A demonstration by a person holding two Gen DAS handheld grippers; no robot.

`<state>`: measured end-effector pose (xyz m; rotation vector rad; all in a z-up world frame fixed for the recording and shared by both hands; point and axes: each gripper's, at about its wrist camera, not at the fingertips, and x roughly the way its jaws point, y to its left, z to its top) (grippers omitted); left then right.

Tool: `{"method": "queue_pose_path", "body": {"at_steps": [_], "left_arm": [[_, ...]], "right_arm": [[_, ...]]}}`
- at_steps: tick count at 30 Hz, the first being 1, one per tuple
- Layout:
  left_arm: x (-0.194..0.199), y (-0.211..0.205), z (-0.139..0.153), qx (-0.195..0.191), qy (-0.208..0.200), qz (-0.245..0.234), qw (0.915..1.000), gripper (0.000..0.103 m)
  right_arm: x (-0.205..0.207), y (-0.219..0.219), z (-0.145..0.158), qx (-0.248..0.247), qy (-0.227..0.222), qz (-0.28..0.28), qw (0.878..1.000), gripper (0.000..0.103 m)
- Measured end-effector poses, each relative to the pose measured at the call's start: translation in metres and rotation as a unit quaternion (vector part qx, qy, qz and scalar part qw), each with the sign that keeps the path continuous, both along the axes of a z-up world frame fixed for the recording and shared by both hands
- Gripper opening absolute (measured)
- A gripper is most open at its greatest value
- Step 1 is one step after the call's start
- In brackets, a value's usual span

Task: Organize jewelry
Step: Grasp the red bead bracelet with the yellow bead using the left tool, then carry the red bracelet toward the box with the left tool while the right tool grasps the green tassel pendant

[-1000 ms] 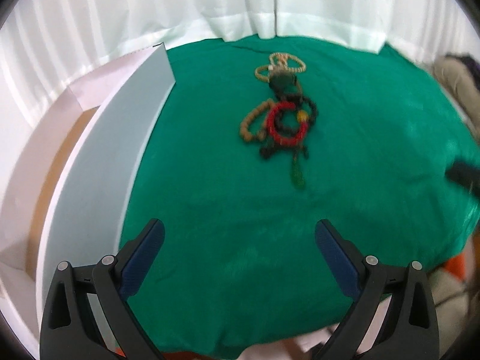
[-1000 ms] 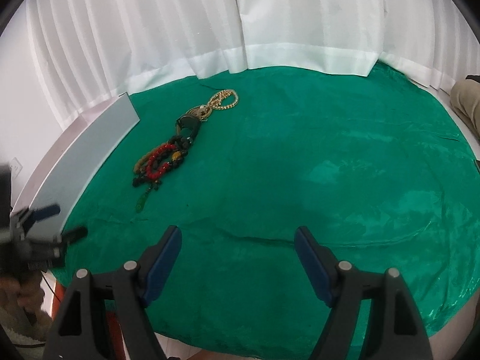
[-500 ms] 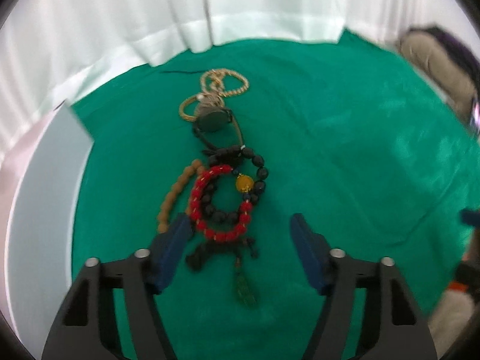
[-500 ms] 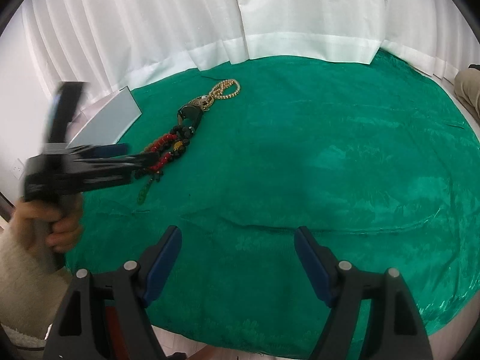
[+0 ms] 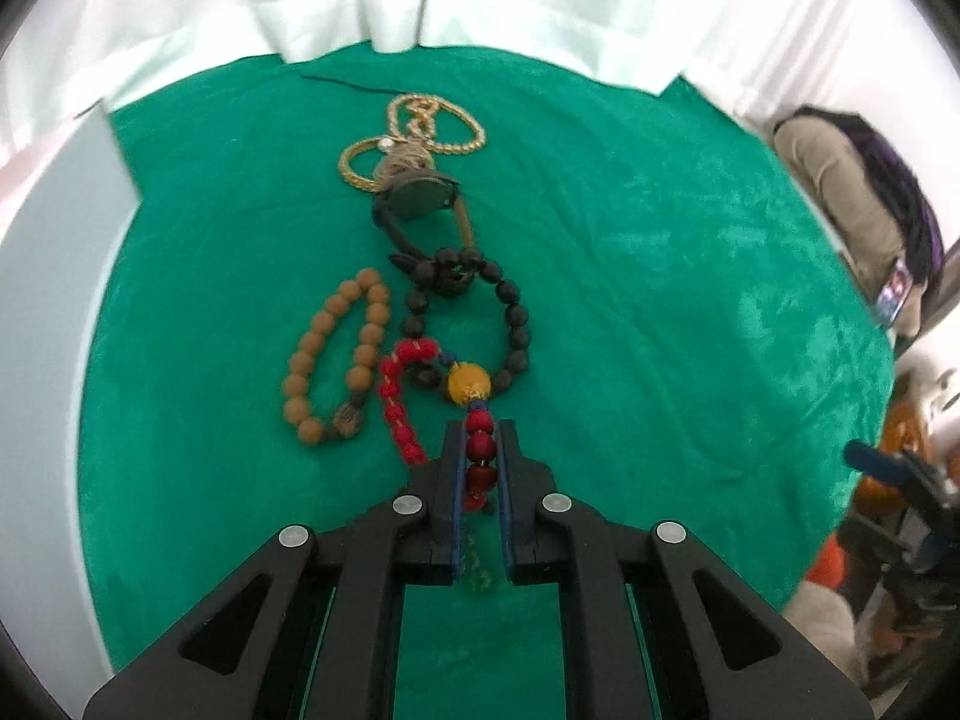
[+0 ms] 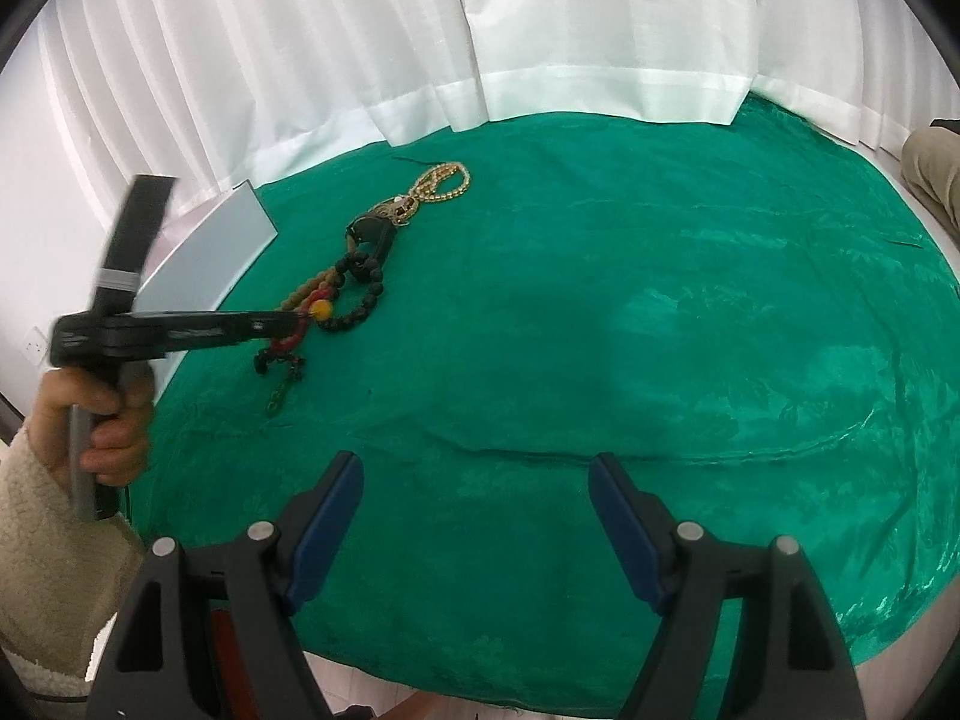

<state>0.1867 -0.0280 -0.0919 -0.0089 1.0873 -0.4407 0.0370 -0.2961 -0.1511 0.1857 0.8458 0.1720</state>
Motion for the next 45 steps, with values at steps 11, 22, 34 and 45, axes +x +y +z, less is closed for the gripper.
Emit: {"method": "queue_pose_path", "body": {"at_steps": [11, 22, 34, 45], "left_arm": [[-0.019, 0.046, 0.047, -0.094, -0.023, 0.078, 0.9922, 0.007], [-0.017, 0.090, 0.065, -0.142, -0.015, 0.146, 0.9790, 0.007], [-0.033, 0.120, 0.068, -0.151, -0.004, 0.175, 0.9729, 0.007], [-0.056, 0.138, 0.068, -0.139, -0.008, 0.202, 0.9694, 0.007]], "right_arm": [[0.001, 0.010, 0.001, -0.005, 0.005, 0.015, 1.000, 0.079], [0.006, 0.008, -0.001, 0.011, 0.014, 0.020, 1.000, 0.079], [0.082, 0.004, -0.001, 0.122, 0.114, 0.054, 0.984, 0.079], [0.159, 0.133, -0.037, 0.158, 0.195, 0.120, 0.960, 0.068]]}}
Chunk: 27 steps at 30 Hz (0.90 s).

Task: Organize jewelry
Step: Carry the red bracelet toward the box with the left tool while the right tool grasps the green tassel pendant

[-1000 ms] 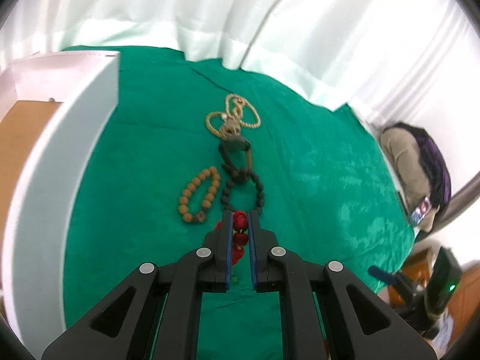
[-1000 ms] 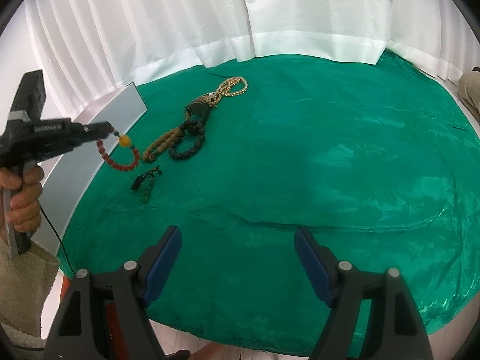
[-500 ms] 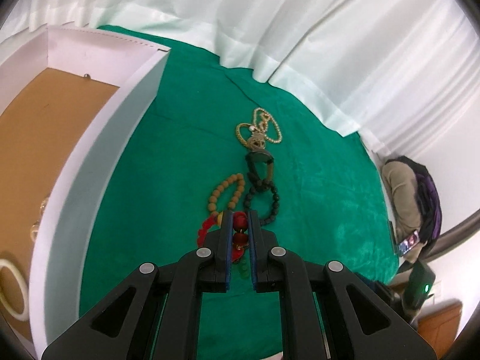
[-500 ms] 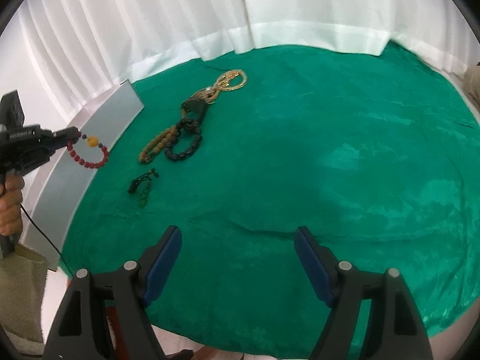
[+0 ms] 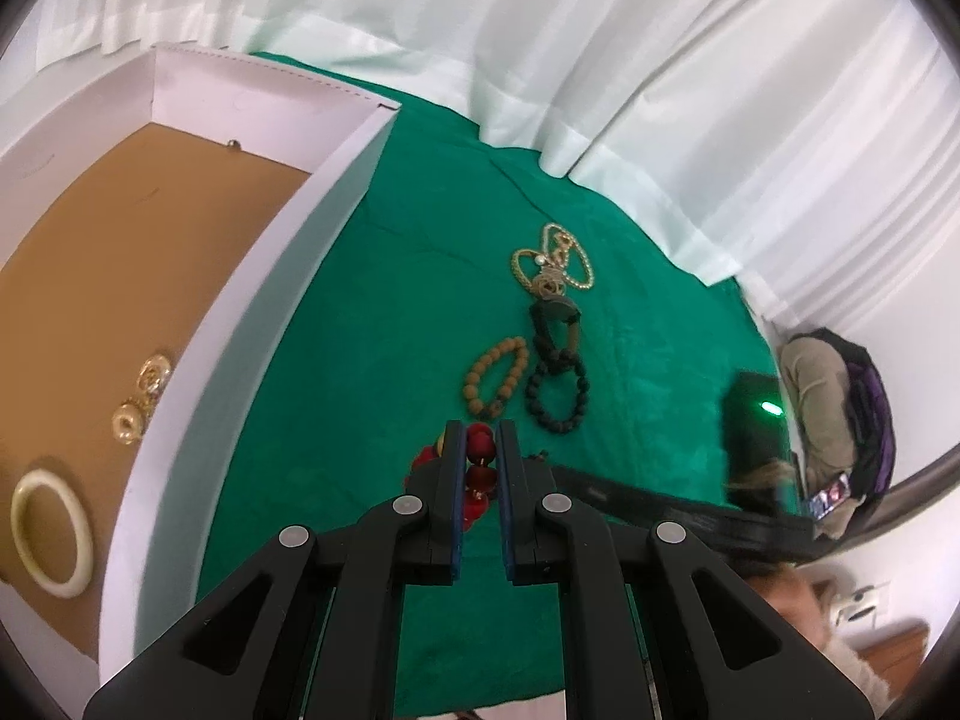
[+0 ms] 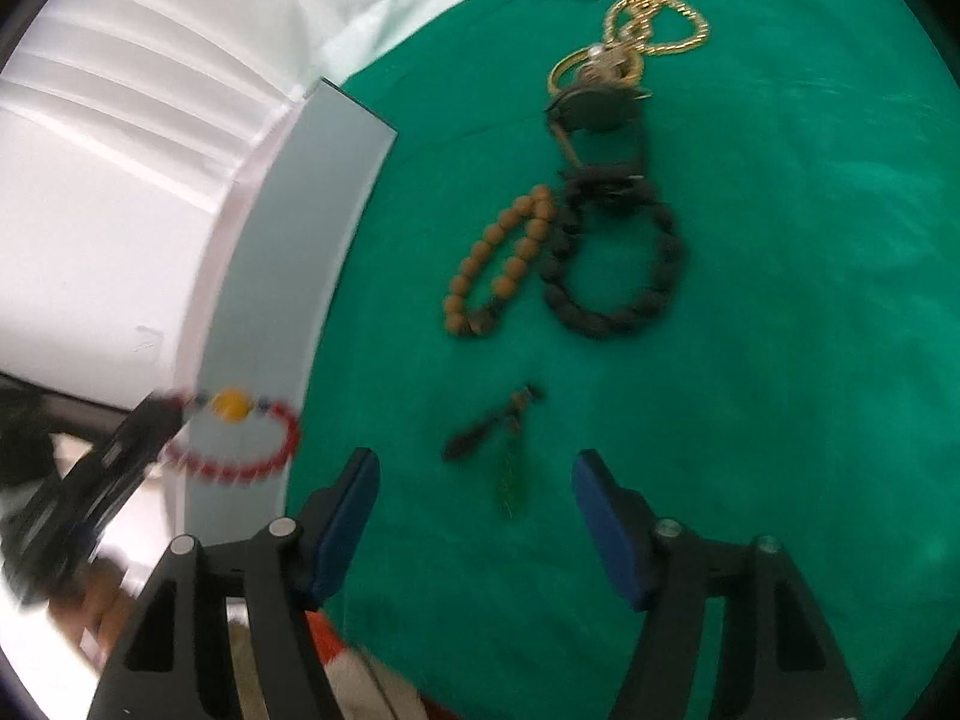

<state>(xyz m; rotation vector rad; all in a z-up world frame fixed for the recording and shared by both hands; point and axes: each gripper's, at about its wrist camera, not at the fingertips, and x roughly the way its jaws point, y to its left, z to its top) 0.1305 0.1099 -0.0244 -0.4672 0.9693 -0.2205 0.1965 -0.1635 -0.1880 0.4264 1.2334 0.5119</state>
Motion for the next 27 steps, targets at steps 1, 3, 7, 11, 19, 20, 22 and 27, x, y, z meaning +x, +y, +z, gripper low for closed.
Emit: {"method": "queue_pose_path", "body": {"at_steps": [1, 3, 7, 11, 19, 20, 22, 27], "left_arm": [[-0.002, 0.002, 0.001, 0.001, 0.000, 0.001, 1.0000, 0.007], [-0.006, 0.004, 0.002, 0.002, -0.002, 0.003, 1.0000, 0.007], [-0.018, 0.009, 0.010, -0.002, -0.016, 0.000, 0.9999, 0.007], [-0.031, 0.020, 0.025, -0.015, -0.028, 0.002, 0.9995, 0.007], [-0.060, 0.062, 0.084, -0.033, -0.061, 0.034, 0.9970, 0.007], [-0.064, 0.073, 0.091, -0.035, -0.063, 0.042, 0.9965, 0.007], [-0.068, 0.093, 0.101, -0.025, -0.069, 0.059, 0.9955, 0.007], [-0.064, 0.133, 0.099, 0.011, -0.061, 0.113, 0.9916, 0.007]], "right_arm": [[0.004, 0.006, -0.003, -0.012, 0.001, -0.007, 1.000, 0.068], [0.008, 0.021, -0.009, -0.044, -0.004, -0.019, 0.999, 0.060], [0.006, 0.036, -0.011, -0.089, -0.008, -0.013, 0.996, 0.006], [-0.002, 0.027, 0.018, -0.064, -0.043, -0.011, 0.997, 0.006], [-0.021, 0.057, 0.124, -0.033, -0.144, 0.056, 0.987, 0.006], [-0.025, 0.067, 0.134, -0.029, -0.156, 0.067, 0.985, 0.006], [-0.023, 0.092, 0.159, -0.019, -0.181, 0.093, 0.979, 0.006], [-0.029, 0.164, 0.192, 0.000, -0.226, 0.165, 0.960, 0.006]]}}
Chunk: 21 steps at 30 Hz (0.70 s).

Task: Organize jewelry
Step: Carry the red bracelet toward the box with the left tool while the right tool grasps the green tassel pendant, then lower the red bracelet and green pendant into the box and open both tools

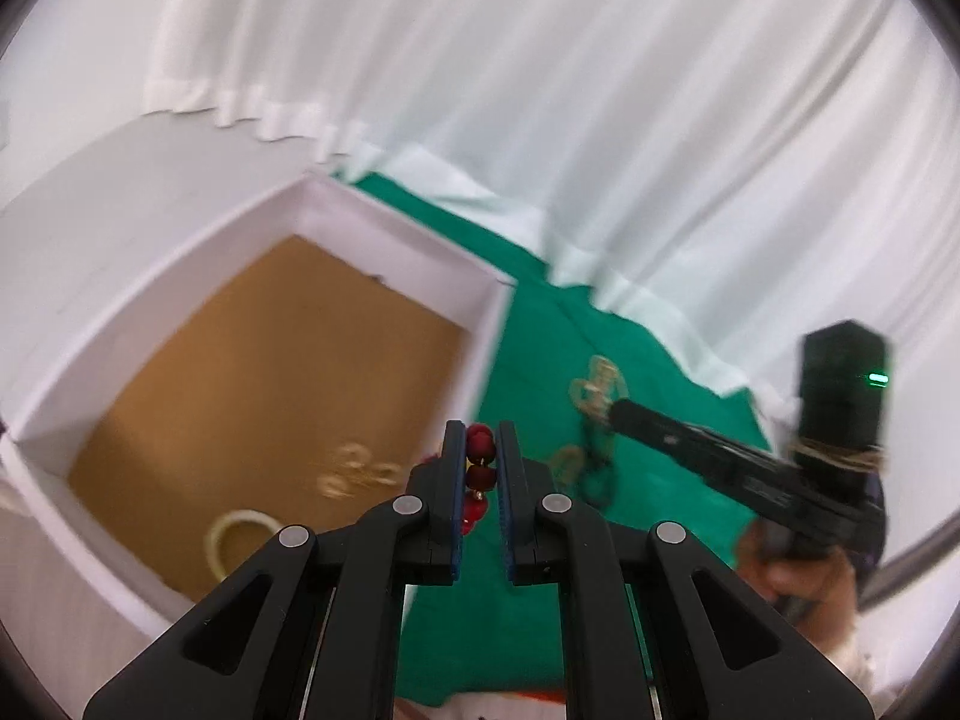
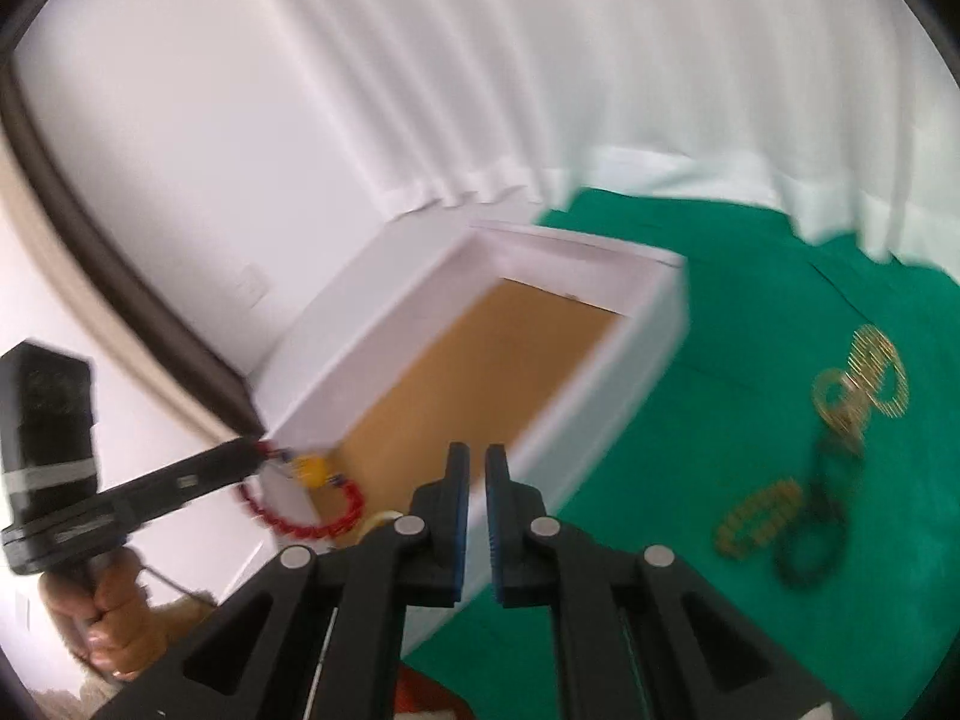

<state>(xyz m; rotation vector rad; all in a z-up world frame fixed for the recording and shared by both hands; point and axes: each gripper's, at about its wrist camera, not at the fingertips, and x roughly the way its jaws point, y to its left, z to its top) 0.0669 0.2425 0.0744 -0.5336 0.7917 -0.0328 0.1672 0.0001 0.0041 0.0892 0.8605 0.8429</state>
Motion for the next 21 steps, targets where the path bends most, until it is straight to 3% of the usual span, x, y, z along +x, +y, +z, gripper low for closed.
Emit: {"method": "queue_pose_path", "body": {"at_steps": [4, 8, 9, 10, 12, 15, 18, 21], "left_arm": [[0.011, 0.035, -0.030, -0.008, 0.030, 0.042, 0.9986, 0.007], [0.009, 0.046, -0.050, -0.021, 0.046, 0.056, 0.9972, 0.007], [0.007, 0.046, -0.051, -0.022, 0.046, 0.054, 0.9972, 0.007], [0.005, 0.047, -0.052, -0.020, 0.046, 0.053, 0.9973, 0.007], [0.001, 0.045, -0.051, -0.015, 0.041, 0.047, 0.9979, 0.007], [-0.002, 0.038, -0.045, -0.006, 0.029, 0.040, 0.9988, 0.007], [-0.002, 0.030, -0.040, -0.001, 0.020, 0.033, 0.9992, 0.007], [-0.004, 0.025, -0.035, -0.003, 0.016, 0.024, 0.9996, 0.007]], "right_arm": [[-0.002, 0.047, 0.003, -0.013, -0.011, 0.039, 0.999, 0.006], [0.003, 0.058, -0.002, -0.044, -0.011, 0.054, 0.998, 0.006], [0.003, 0.053, -0.006, -0.054, -0.010, 0.054, 0.997, 0.016], [0.003, 0.046, -0.017, -0.071, -0.004, 0.054, 0.996, 0.039], [0.007, 0.026, -0.047, -0.101, 0.027, 0.043, 0.994, 0.053], [0.014, -0.018, -0.113, -0.152, 0.103, -0.008, 0.983, 0.053], [0.022, -0.048, -0.163, -0.153, 0.171, -0.057, 0.972, 0.053], [0.028, -0.053, -0.188, -0.152, 0.162, -0.079, 0.972, 0.053]]}}
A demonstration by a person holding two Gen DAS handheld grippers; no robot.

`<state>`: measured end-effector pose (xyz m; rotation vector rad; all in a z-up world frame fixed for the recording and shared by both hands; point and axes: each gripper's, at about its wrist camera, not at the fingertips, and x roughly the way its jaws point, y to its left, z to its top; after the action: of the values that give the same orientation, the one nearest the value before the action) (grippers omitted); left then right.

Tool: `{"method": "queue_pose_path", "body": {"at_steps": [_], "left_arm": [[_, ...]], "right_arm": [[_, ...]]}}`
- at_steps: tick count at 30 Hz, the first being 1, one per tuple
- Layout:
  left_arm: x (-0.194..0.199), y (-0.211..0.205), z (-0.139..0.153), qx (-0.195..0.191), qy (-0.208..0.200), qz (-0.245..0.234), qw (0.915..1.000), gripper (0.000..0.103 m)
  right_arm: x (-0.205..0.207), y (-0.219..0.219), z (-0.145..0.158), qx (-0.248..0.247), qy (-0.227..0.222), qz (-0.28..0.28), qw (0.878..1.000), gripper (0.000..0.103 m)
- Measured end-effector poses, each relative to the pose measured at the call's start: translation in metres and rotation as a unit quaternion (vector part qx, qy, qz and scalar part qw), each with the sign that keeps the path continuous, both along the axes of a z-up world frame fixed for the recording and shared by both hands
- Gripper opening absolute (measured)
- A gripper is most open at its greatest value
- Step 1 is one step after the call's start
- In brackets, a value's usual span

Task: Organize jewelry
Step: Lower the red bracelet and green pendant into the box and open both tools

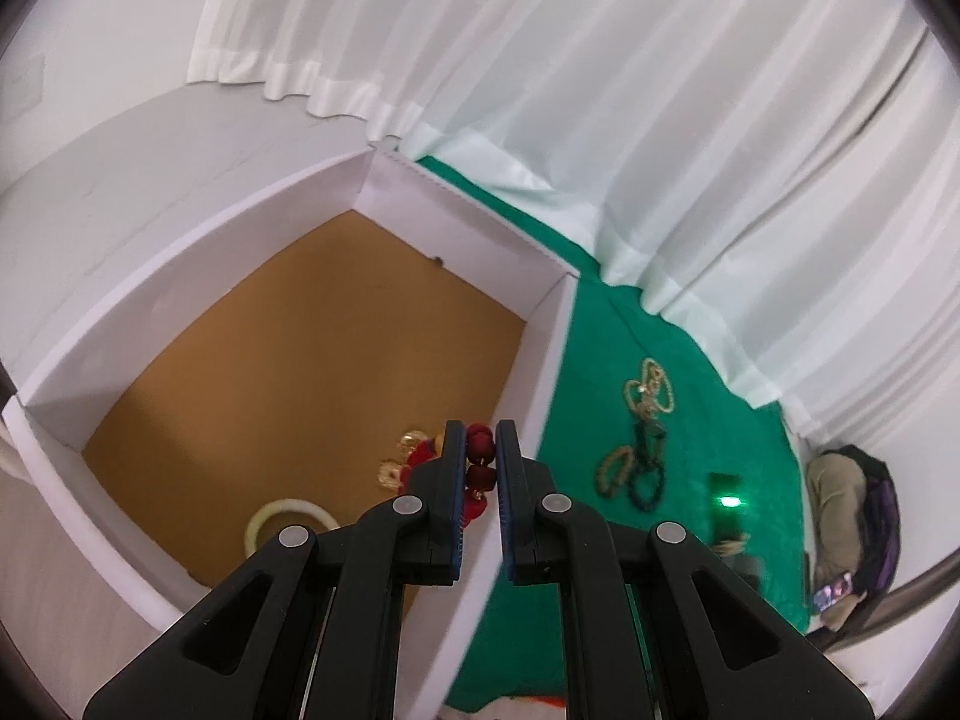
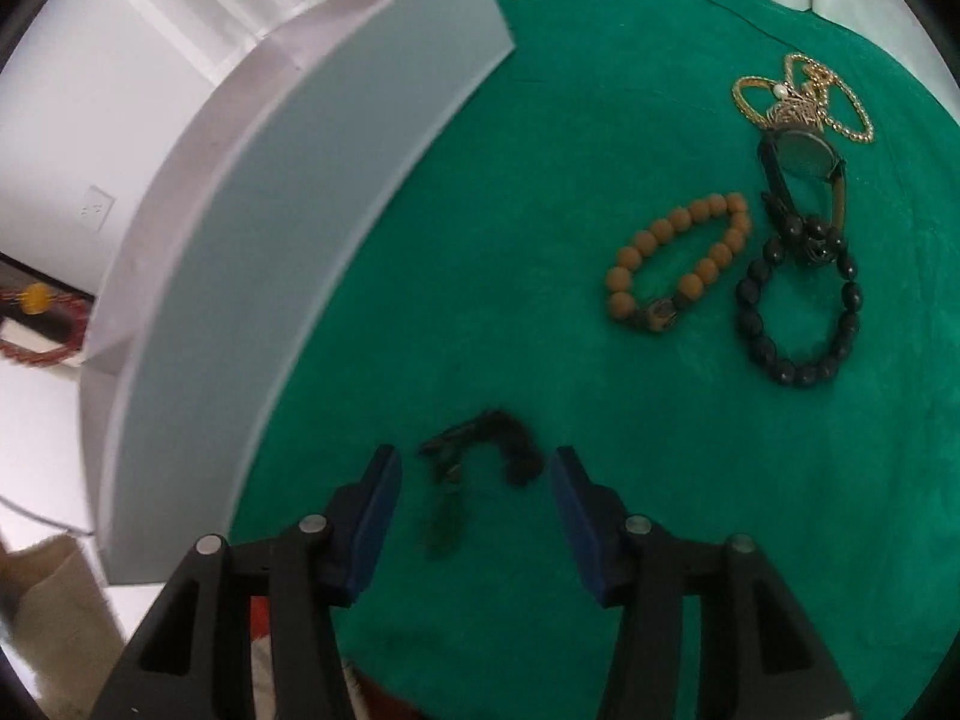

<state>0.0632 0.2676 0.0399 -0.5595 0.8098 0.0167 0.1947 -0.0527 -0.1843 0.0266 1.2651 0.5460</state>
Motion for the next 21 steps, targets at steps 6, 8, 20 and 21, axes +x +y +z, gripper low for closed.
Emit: {"method": "queue_pose_path", "body": {"at_steps": [6, 8, 20, 21], "left_arm": [[-0.009, -0.018, 0.017, 0.012, -0.015, -0.021, 0.9996, 0.008], [-0.011, -0.024, 0.021, 0.017, -0.020, -0.028, 0.9992, 0.008], [-0.013, -0.013, 0.027, 0.026, -0.024, -0.014, 0.9993, 0.008], [-0.013, -0.009, 0.027, 0.027, -0.023, -0.009, 0.9993, 0.008]], "right_arm": [[-0.006, 0.020, -0.012, -0.042, -0.030, 0.054, 0.997, 0.014], [-0.009, 0.016, -0.003, -0.029, -0.037, 0.049, 0.998, 0.014], [-0.039, 0.029, 0.148, 0.075, -0.152, 0.097, 0.981, 0.013], [-0.040, 0.040, 0.163, 0.086, -0.162, 0.105, 0.977, 0.013]]}}
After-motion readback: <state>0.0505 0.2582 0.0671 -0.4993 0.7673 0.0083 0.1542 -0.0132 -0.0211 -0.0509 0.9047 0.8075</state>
